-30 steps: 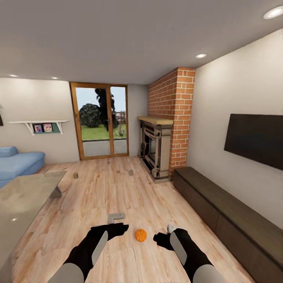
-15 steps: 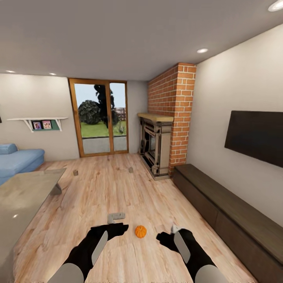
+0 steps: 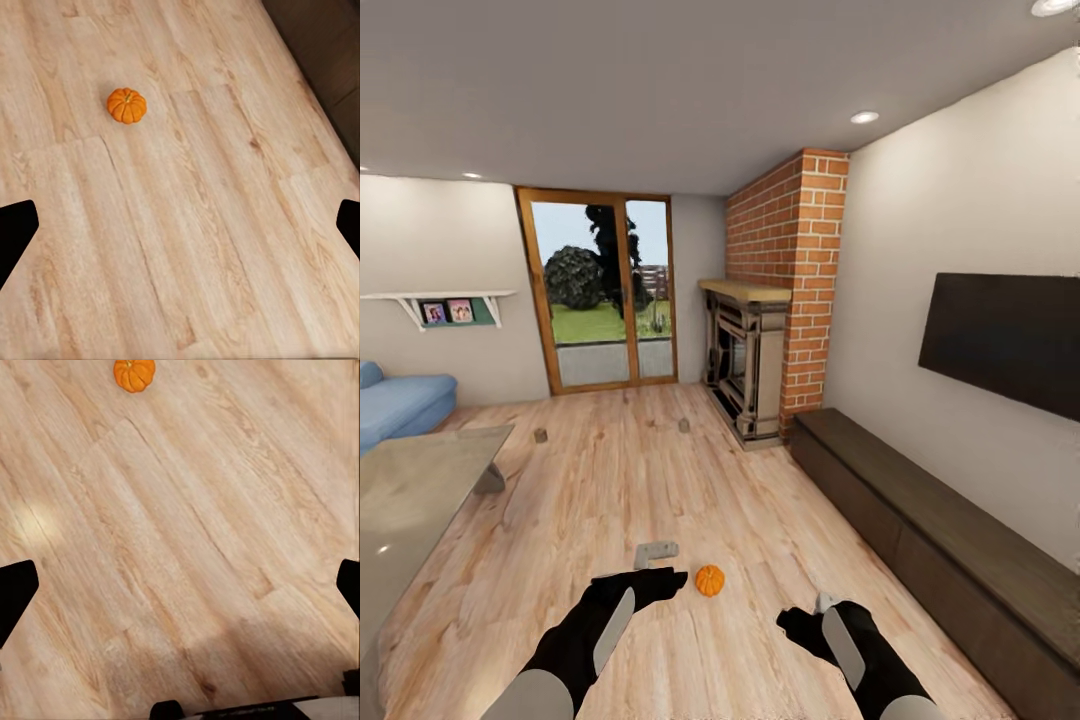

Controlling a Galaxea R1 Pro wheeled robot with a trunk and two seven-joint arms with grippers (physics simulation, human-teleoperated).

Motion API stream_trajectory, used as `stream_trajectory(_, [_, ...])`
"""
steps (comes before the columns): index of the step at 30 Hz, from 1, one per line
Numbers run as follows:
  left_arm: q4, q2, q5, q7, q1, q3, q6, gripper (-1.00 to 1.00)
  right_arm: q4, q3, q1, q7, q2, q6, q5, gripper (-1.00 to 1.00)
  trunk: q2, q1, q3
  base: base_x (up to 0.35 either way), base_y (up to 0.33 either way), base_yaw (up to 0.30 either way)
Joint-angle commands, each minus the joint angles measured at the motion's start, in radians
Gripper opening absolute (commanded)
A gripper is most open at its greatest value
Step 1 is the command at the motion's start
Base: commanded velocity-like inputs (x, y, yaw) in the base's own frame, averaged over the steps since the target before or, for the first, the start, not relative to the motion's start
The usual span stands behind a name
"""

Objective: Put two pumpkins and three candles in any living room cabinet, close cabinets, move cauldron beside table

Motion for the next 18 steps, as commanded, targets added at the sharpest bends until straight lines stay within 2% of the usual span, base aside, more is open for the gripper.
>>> stream_trajectory(1, [-0.001,0.0,0.009,0.002,0.0,-0.001,0.005,1.0,-0.001,-0.017,0.009,-0.007,-0.007,0.002,-0.011,1.0,-0.001,0.0,-0.002,0.0,0.043,-0.133])
stream_trajectory(3, [-0.001,0.0,0.008,0.002,0.0,-0.001,0.005,1.0,-0.001,-0.043,0.016,0.0,-0.013,0.002,-0.011,1.0,-0.001,0.0,-0.005,0.0,0.067,-0.136])
stream_trajectory(7, [-0.001,0.0,0.008,0.002,0.0,-0.001,0.005,1.0,-0.001,-0.067,0.022,0.019,-0.018,0.001,-0.011,1.0,-0.001,0.0,-0.012,0.0,0.119,-0.142])
stream_trajectory(18, [-0.001,0.0,0.008,0.002,0.0,-0.002,0.005,1.0,0.0,-0.077,0.025,0.028,-0.022,0.001,-0.011,1.0,-0.001,0.0,-0.027,0.025,0.194,-0.172])
